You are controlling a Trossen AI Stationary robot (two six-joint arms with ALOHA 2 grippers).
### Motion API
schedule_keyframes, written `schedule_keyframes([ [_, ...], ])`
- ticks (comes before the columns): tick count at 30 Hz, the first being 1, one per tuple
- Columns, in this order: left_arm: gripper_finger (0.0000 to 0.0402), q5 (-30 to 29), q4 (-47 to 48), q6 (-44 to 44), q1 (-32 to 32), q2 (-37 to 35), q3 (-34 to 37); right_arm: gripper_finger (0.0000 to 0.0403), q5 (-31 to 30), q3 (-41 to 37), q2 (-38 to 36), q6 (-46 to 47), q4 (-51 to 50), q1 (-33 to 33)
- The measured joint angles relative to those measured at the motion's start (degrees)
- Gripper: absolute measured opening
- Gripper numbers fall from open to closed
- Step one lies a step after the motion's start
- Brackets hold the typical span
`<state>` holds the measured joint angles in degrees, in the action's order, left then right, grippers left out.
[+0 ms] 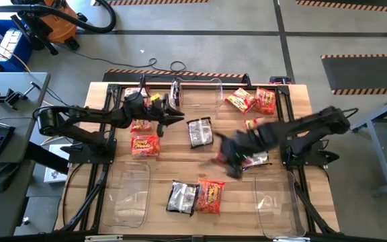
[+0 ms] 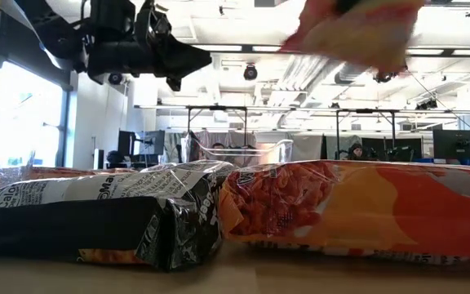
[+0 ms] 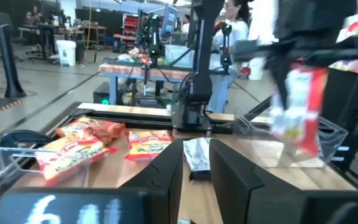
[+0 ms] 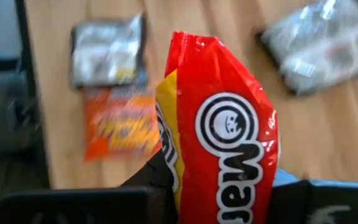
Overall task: Sort Maruchan noodles
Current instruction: Put the bottom red noodle pack into the bottom right transparent bin
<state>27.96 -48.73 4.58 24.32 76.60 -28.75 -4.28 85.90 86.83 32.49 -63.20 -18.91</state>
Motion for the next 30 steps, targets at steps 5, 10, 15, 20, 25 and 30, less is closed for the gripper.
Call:
schedule_keyframes([
  [5, 0.0062, 0.0, -0.9, -1.3, 0.3, 0.0, 0.0, 0.0079, -4.4, 4.0, 0.1, 23.7, -10.3, -16.3],
  [10, 0.0062, 0.0, -1.7, -2.3, 0.2, 0.0, -0.6, 0.0081, -3.2, 4.1, 3.4, 43.1, -13.7, -29.9],
  [15, 0.0061, -2.4, -1.7, -2.3, -0.6, 0.0, -0.7, 0.0081, 1.1, 4.1, 9.0, 45.7, -14.3, -36.5],
  [20, 0.0062, -6.8, -0.8, -2.4, -2.4, 0.0, -0.7, 0.0082, 1.9, 4.0, 14.3, 42.6, -13.7, -39.9],
  [25, 0.0061, -6.9, -0.6, -2.8, -4.4, 0.0, -0.7, 0.0082, 1.8, 4.0, 17.2, 39.1, -13.6, -41.8],
  [30, 0.0061, -8.0, -0.4, -4.4, -6.2, 0.0, -0.7, 0.0082, 4.9, 4.0, 17.9, 36.6, -13.4, -42.0],
])
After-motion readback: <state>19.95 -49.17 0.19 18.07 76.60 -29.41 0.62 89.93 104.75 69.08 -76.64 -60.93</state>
